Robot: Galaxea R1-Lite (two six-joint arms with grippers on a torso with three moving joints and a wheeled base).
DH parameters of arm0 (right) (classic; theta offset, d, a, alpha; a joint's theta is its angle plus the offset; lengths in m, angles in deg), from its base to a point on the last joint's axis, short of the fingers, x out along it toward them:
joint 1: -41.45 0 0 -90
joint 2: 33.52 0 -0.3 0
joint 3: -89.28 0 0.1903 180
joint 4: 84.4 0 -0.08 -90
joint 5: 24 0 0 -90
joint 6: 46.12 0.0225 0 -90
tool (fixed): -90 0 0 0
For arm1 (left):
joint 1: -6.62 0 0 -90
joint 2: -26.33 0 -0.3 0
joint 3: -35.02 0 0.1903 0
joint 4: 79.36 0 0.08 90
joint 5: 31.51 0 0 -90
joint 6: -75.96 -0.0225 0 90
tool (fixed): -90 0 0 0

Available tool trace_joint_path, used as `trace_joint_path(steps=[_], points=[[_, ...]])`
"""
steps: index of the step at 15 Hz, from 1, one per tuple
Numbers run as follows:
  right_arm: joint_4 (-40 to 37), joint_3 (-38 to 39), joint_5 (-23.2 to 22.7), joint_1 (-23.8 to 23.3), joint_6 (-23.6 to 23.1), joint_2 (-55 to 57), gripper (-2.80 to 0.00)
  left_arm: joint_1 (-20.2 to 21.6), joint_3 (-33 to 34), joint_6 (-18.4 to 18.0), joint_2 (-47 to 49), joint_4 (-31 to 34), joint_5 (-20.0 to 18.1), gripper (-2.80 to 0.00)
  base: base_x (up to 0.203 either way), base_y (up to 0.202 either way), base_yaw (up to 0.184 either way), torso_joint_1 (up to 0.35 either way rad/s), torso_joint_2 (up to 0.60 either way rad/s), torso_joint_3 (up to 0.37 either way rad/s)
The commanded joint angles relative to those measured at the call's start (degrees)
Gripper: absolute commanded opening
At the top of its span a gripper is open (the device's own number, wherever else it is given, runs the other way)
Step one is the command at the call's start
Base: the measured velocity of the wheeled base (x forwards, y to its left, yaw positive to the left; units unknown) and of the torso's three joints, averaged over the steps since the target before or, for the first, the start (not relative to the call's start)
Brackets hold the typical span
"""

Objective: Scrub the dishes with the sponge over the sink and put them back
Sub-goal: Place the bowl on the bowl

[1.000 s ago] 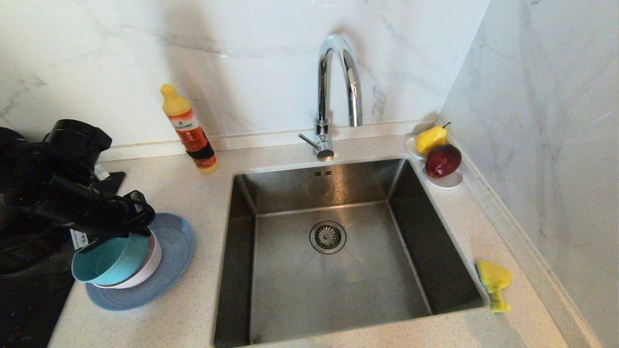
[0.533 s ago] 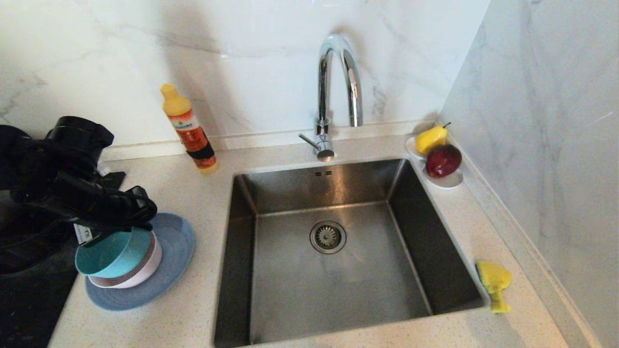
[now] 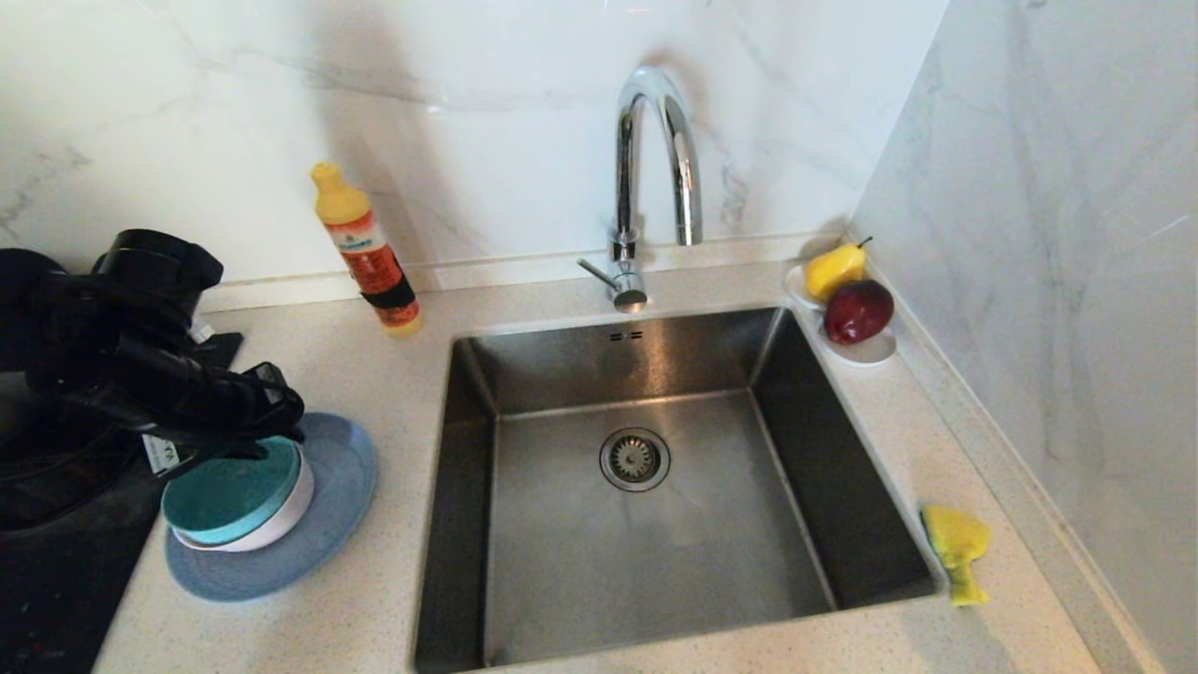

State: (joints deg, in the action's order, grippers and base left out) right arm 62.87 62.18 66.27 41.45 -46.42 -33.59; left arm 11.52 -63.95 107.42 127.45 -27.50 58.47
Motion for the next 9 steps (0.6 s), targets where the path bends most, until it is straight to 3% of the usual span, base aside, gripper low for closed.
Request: trace_joint_path(steps=[1, 5, 6, 9], points=[[-0.04, 0.04, 0.00, 0.00, -0.05, 0.07, -2.80, 0.02, -0.39, 0.27, 0.04, 0.16, -0.24, 0.00, 0.000, 0.000, 0.000, 0.000, 0.00, 0.000], [-0.04, 0.04, 0.00, 0.00, -0.05, 0.07, -2.80, 0.40, -4.02, 1.20, -4.02, 0.41, -0.34, 0.00, 0.000, 0.000, 0.000, 0.000, 0.00, 0.000], [-0.04, 0.04, 0.00, 0.00, -0.05, 0.07, -2.80, 0.44, -5.33, 1.27, -5.80, 0.76, -0.42, -2.80, 0.000, 0.000, 0.000, 0.000, 0.00, 0.000], [-0.04, 0.04, 0.00, 0.00, -0.05, 0.07, -2.80, 0.46, -8.69, 0.50, -10.72, 0.37, -0.61, -2.80, 0.000, 0.000, 0.000, 0.000, 0.00, 0.000]])
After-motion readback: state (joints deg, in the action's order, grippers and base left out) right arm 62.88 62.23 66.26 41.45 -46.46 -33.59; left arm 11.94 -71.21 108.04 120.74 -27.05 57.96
